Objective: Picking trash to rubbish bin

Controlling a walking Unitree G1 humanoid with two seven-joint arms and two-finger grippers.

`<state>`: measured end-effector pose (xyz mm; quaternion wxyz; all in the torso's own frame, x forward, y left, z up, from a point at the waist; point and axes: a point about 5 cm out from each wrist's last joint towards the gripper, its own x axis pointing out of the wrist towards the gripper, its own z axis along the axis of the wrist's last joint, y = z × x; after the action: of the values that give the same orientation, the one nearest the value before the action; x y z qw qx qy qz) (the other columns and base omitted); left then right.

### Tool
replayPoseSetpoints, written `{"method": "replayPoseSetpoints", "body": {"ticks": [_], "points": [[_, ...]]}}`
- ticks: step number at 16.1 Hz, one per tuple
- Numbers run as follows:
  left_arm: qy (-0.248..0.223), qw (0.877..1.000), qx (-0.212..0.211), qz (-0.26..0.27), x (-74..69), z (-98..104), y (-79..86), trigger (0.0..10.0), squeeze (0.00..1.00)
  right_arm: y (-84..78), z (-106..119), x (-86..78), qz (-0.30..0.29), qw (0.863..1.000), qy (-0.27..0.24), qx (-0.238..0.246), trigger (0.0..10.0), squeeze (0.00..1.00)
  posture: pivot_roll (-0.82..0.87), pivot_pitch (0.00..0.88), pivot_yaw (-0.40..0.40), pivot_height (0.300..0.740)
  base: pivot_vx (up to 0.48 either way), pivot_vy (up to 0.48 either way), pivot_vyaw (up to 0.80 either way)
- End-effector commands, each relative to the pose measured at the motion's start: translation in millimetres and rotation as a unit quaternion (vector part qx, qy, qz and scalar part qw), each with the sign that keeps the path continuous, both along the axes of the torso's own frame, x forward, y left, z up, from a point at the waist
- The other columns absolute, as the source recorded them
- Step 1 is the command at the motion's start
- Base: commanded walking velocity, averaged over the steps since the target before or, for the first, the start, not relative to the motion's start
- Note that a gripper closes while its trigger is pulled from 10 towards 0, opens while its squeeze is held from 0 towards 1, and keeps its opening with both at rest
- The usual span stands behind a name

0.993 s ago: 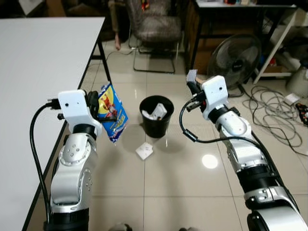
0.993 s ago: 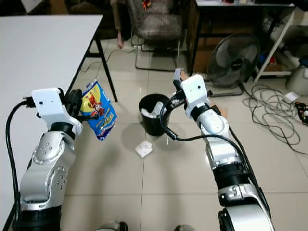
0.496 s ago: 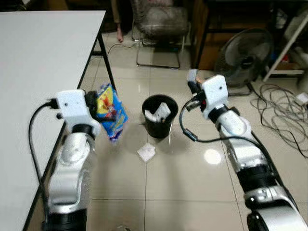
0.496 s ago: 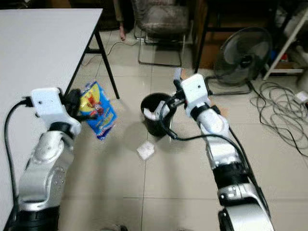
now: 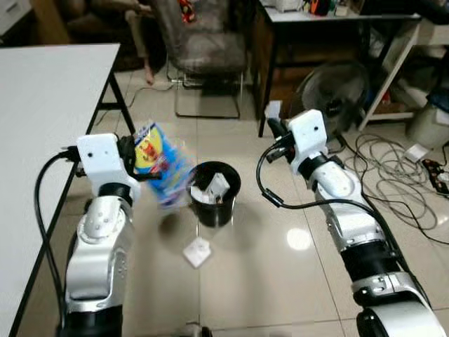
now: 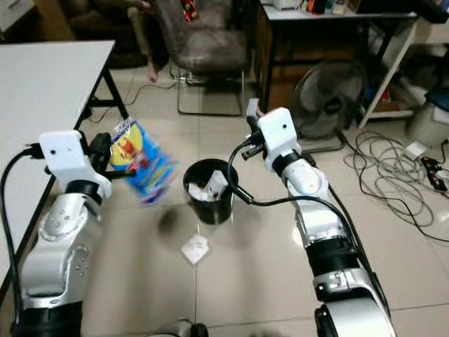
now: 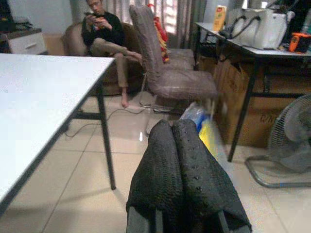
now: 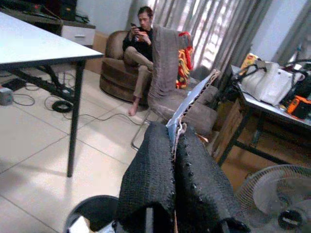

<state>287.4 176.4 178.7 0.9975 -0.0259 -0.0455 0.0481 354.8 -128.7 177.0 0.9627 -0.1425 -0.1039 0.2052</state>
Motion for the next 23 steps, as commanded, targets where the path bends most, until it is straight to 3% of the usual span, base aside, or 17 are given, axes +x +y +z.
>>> {"method": "replayPoseSetpoints", "body": {"ticks": [1, 4, 8, 18, 23], "points": [[-0.005, 1.0, 0.0, -0.003, -0.3, 2.7, -2.8, 0.0, 0.0, -7.7, 1.8, 0.1, -0.01, 1.0, -0.002, 0.003, 10.0, 0.0, -0.06, 0.116, 0.024, 0.74, 0.48, 0.0, 0.0], [-0.006, 1.0, 0.0, -0.004, -0.8, 2.6, -2.5, 0.0, 0.0, -4.9, 0.6, -1.3, 0.0, 1.0, -0.004, -0.005, 10.0, 0.0, -0.06, 0.113, 0.024, 0.74, 0.48, 0.0, 0.0], [-0.006, 1.0, 0.001, -0.005, -0.2, 2.7, -3.3, 0.0, 0.0, -4.2, 1.3, -2.0, 0.004, 1.0, -0.004, 0.002, 10.0, 0.0, -0.06, 0.113, 0.024, 0.74, 0.48, 0.0, 0.8], [-0.004, 1.0, 0.002, -0.007, -0.3, 1.8, -3.4, 0.0, 0.0, -5.4, 1.1, -0.8, -0.005, 1.0, -0.001, 0.007, 10.0, 0.0, -0.05, 0.11, 0.023, 0.74, 0.48, 0.0, 0.0], [0.005, 1.0, 0.003, -0.007, -1.2, -1.4, -3.8, 0.0, 0.0, -5.4, -0.1, -0.4, -0.008, 1.0, 0.005, 0.009, 10.0, 0.0, -0.05, 0.115, 0.022, 0.74, 0.389, 0.0, -0.8]]}}
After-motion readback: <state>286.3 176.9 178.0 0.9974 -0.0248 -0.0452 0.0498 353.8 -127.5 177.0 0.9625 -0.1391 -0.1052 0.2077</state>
